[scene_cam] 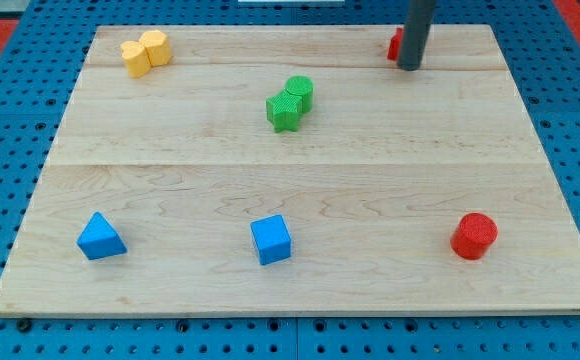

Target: Push the red circle diagonally to the top right of the cube

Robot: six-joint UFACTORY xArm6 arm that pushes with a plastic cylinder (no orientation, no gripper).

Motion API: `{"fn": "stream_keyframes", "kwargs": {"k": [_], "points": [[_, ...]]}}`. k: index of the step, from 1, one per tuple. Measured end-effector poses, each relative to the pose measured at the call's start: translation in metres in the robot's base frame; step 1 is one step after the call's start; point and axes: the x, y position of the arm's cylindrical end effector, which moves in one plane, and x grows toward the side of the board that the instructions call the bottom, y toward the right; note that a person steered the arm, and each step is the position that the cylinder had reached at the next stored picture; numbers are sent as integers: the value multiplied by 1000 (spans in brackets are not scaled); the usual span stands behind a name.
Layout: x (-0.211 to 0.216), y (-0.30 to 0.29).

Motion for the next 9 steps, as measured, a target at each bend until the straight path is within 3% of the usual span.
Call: {"fn": "stream_keyframes", "kwargs": {"k": [1, 2, 3, 4, 5, 7, 9], "points": [[14, 18], [77, 77], [179, 141], [268, 147], [305, 115], [290, 5], [225, -33]]}}
